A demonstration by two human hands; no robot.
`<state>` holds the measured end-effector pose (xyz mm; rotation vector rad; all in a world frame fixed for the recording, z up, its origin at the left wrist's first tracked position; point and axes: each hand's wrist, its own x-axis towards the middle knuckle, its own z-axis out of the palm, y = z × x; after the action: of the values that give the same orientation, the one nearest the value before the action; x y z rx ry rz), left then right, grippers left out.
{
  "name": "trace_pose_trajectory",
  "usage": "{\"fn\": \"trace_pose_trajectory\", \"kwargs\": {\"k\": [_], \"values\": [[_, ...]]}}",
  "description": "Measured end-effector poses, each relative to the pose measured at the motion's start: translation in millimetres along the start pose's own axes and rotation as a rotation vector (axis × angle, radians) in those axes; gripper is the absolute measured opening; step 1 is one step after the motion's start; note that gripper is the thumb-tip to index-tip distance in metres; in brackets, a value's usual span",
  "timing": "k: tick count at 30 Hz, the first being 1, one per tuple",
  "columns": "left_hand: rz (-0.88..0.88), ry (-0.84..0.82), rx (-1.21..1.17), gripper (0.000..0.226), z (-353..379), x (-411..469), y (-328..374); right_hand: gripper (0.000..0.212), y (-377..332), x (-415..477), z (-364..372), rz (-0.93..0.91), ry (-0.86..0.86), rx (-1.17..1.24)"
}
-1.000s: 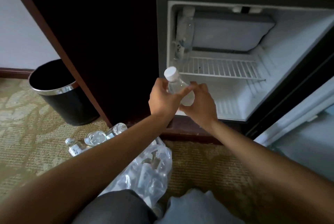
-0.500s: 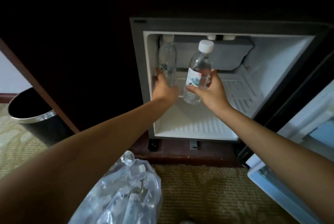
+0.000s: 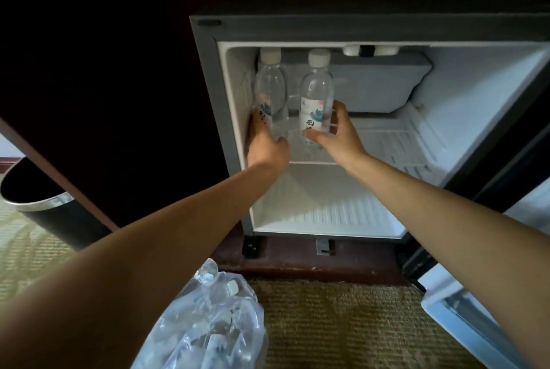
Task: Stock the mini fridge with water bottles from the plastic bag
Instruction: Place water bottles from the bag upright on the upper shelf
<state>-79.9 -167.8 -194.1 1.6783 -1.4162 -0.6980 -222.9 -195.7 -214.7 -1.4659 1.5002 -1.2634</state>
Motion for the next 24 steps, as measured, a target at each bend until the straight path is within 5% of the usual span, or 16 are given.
{"fn": "trace_pose_trajectory", "kwargs": {"k": [19, 24], "values": [[0.029, -0.098, 0.313, 0.095, 32, -21, -17, 0.061, 13, 9, 27, -0.007, 0.174, -0.050], [0.062, -0.168, 0.295, 0.096, 21, -23, -19, 0.058, 22, 1, 31, -0.035, 0.178, -0.220]]}}
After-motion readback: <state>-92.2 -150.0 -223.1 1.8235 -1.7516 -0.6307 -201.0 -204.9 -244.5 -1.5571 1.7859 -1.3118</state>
